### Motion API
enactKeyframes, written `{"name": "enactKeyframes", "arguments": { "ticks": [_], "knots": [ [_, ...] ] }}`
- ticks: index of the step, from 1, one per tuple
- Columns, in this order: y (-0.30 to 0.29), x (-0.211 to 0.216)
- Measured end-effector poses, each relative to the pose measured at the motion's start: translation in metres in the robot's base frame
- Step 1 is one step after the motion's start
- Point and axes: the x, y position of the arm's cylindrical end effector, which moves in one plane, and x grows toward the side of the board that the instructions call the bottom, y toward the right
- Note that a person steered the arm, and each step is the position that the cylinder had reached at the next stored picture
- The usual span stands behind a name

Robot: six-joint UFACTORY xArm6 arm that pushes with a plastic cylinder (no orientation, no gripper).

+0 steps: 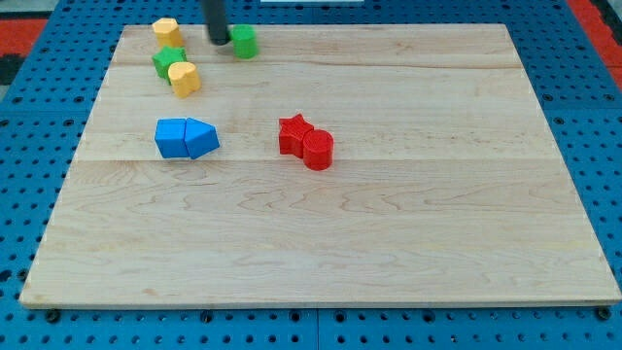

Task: Put the green star at the top center of the board

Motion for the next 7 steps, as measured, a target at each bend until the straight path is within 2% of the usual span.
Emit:
{"name": "enactKeyframes", "arguments": {
  "ticks": [1,2,4,5,6,7],
  "knots": [
    [0.071,-0.001],
    [0.152,0.036],
    [-0.049,0.030],
    [-0.074,0.017],
    [-0.104,0.067],
    [-0.121,0.077]
  ]
}}
